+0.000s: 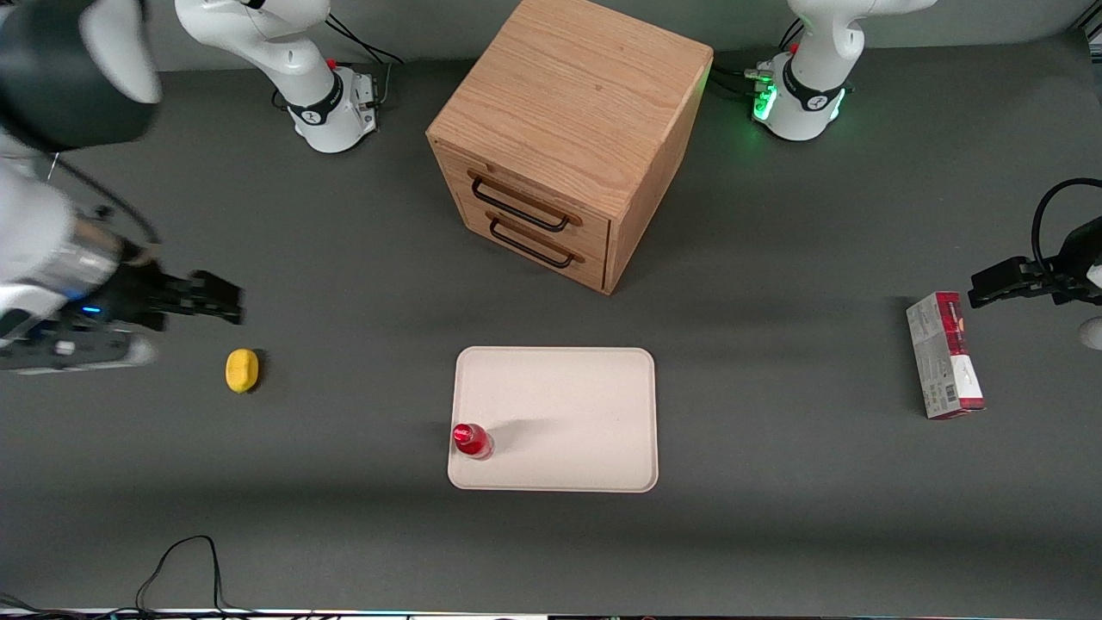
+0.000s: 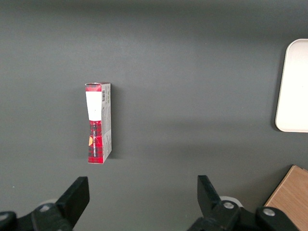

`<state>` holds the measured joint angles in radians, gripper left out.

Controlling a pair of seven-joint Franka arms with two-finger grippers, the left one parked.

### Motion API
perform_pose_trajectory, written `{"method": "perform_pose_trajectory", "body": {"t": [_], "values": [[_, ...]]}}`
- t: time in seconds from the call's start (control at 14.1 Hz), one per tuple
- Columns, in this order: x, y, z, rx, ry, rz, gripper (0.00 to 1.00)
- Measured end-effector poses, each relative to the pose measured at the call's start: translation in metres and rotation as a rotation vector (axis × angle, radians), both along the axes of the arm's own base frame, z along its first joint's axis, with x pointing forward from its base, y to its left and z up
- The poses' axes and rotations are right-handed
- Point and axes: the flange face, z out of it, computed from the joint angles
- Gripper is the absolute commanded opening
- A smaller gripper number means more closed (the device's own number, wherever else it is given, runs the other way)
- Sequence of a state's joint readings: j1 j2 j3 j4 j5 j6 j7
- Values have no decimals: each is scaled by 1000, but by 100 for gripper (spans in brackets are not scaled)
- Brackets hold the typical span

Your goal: Place coke bottle on tray

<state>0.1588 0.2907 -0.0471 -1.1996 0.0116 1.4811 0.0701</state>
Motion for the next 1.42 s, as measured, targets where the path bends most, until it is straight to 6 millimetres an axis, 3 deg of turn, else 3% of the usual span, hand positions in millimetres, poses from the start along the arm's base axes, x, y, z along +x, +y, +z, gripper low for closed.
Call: {"method": "perform_pose_trajectory", "body": {"t": [0.21,0.35,0.64,1.42], "values": [[-24,-60,1,15,-20,-31,100],[-43,-76,-6,21,-18,-48,100],[-59,-78,-16,23,1,-29,100],[-59,-86,-20,-7,8,-27,100]]}}
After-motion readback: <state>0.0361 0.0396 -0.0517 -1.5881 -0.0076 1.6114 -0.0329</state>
